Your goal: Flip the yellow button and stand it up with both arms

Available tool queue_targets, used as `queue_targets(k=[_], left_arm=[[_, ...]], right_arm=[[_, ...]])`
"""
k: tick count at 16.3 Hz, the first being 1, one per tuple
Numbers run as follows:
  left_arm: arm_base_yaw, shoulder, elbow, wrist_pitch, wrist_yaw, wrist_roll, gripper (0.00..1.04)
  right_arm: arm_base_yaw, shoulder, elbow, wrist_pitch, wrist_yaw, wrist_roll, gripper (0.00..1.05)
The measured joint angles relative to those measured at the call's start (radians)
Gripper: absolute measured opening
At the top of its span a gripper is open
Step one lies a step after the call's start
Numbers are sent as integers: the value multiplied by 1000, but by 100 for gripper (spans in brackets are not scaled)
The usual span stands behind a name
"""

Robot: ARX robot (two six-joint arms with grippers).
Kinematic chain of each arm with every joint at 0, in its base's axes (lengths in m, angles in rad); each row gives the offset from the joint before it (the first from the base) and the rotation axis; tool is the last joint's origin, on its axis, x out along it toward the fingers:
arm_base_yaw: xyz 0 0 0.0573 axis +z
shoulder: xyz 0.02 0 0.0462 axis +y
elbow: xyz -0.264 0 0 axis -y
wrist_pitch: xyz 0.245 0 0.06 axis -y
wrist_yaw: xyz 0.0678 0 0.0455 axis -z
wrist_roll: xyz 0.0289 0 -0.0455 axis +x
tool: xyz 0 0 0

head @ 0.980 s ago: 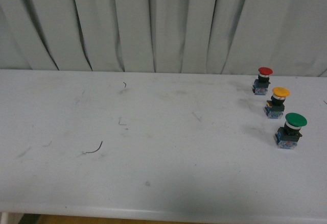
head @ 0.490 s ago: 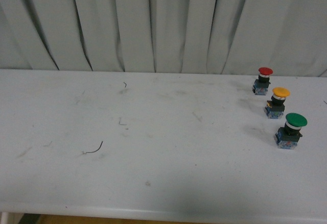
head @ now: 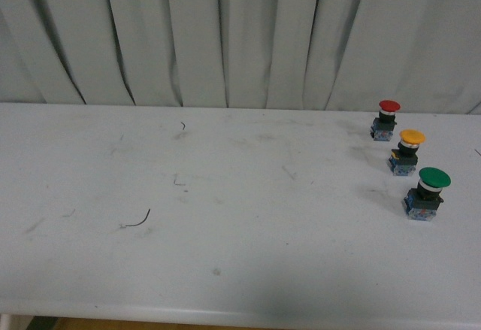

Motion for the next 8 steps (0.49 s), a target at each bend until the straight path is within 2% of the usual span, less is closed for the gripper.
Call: queue_targets(k=[1,4,6,8], left_arm=[[0,0,0,0,0,0,98],[0,0,0,0,0,0,98],[0,0,0,0,0,0,98],[0,0,0,0,0,0,98]], right_arm=[[0,0,0,0,0,0,6],[0,0,0,0,0,0,42],[0,0,0,0,0,0,55],[0,0,0,0,0,0,83]])
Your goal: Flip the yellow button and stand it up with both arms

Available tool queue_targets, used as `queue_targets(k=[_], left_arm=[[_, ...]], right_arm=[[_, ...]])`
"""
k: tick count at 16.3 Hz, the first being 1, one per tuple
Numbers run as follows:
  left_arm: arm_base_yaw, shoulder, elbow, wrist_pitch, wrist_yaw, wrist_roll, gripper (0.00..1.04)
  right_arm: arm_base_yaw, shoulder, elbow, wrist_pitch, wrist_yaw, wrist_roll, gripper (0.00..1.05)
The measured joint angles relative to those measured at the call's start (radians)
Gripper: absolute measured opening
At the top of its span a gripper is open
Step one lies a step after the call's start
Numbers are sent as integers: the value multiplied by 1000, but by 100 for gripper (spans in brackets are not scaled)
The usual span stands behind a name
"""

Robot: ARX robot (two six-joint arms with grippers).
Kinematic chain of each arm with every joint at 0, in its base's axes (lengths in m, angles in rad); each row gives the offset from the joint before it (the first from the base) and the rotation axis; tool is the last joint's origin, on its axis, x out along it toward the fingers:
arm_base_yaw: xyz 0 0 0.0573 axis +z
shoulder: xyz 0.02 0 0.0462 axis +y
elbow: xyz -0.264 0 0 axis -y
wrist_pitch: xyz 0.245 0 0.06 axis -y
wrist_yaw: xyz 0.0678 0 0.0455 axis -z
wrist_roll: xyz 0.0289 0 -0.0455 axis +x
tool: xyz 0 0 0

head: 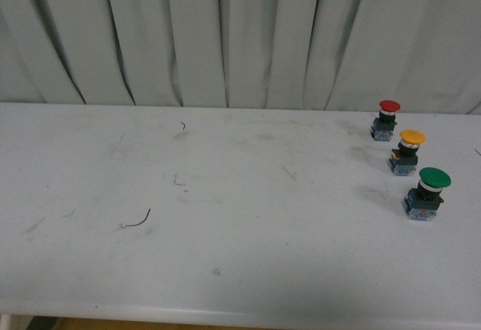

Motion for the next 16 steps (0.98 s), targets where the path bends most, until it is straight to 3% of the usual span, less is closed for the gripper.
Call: queue_targets(k=[1,2,16], left_arm=[[0,0,0,0,0,0,98],[0,0,0,0,0,0,98],[0,0,0,0,0,0,98]], right_arm=[[0,0,0,0,0,0,97],[0,0,0,0,0,0,100],[0,0,0,0,0,0,98]])
